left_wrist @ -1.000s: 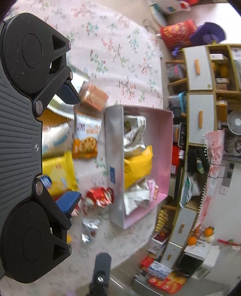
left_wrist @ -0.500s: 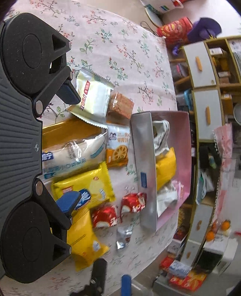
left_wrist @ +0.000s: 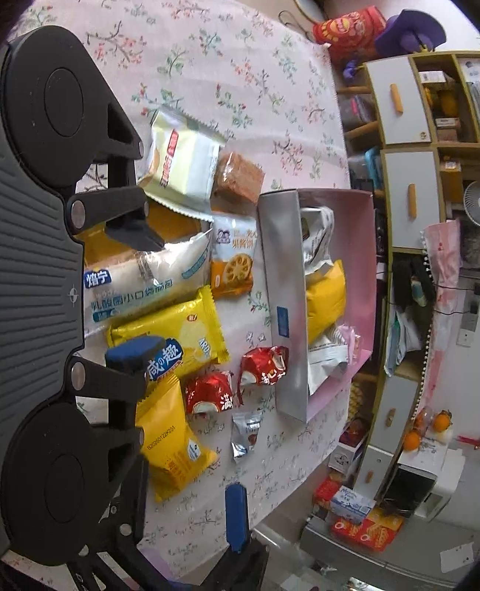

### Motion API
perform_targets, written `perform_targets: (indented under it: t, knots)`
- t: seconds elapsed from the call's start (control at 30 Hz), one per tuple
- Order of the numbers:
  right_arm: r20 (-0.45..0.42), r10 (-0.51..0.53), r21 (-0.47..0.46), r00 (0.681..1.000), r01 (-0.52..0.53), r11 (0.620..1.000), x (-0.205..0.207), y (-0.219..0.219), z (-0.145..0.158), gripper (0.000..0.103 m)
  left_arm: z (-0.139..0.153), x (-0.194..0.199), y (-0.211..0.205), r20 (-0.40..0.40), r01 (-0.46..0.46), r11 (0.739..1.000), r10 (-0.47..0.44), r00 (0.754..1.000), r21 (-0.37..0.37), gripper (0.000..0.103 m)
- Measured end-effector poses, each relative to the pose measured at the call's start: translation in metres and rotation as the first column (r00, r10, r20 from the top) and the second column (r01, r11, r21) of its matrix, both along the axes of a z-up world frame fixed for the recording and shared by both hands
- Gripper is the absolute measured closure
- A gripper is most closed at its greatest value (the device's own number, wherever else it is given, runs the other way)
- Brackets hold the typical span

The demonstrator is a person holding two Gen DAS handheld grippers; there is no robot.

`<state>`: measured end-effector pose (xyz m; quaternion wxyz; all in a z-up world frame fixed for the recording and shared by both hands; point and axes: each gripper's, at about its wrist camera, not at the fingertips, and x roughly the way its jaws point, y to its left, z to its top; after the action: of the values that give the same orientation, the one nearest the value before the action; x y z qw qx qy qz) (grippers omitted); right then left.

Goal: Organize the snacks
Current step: 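Grasp the white-and-blue bread bag with the left tool while the right tool grasps a yellow biscuit bag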

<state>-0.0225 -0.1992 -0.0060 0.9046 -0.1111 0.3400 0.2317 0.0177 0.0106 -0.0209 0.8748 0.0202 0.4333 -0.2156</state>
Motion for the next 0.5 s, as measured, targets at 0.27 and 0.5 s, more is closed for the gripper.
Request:
perform_targets:
  t: [0.27, 0.5]
  knots:
    - [-0.043, 0.030, 0.153, 0.999, -0.023, 0.988, 0.014, 0.020, 0.002, 0.062, -0.009, 0.005, -0.005, 0.013, -0.034, 0.999, 0.034, 0.999, 0.030, 0.082]
    - [-0.117, 0.023, 0.146, 0.993, -0.006, 0.989, 0.028, 0.042, -0.015, 0.076, -0.008, 0.002, 0.002, 0.020, -0.021, 0.998, 0.020, 1.000, 0.063, 0.085]
